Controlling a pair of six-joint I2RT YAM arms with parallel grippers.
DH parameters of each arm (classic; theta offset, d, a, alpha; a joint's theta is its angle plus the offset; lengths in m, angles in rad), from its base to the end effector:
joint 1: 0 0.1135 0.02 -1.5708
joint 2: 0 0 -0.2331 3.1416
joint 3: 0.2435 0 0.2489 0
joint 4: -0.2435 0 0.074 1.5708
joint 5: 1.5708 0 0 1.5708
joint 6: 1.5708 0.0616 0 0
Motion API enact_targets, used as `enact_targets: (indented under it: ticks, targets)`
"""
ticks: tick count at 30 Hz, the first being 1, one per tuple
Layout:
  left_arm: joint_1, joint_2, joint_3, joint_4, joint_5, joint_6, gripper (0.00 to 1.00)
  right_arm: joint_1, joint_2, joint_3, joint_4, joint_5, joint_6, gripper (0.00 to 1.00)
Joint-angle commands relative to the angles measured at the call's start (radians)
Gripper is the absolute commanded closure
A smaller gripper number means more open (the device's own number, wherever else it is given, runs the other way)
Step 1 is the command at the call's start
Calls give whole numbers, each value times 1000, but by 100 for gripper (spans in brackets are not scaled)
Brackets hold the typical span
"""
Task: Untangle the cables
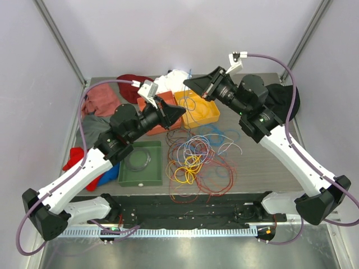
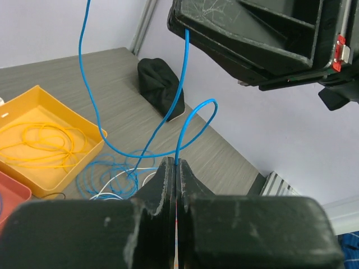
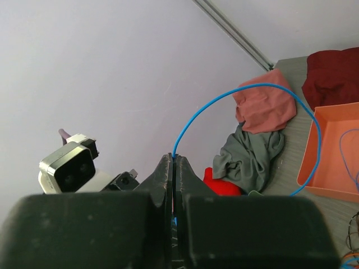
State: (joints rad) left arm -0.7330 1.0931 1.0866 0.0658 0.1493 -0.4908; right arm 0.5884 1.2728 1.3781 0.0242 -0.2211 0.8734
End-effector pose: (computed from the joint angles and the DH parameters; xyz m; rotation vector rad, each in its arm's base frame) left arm 0.2090 -0.2005 0.3869 0.3211 1.5817 -1.0792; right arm 0.2574 0.1880 0.4387 0.0267 1.5933 1.3324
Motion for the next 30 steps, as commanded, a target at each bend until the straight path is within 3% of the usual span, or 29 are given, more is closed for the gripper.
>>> enact_targets:
  ticks: [1,19,30]
  targets:
    - [0,5,-1,115,38,-20,98,25,-12,-1,62,-17,16,99]
    - [0,-27,-77,210,-25,-5,97,140,-21,-57,57,-3,12,99]
    - [0,-67,-85,138,-135,54,100,142,-78,-109,19,83,-51,99]
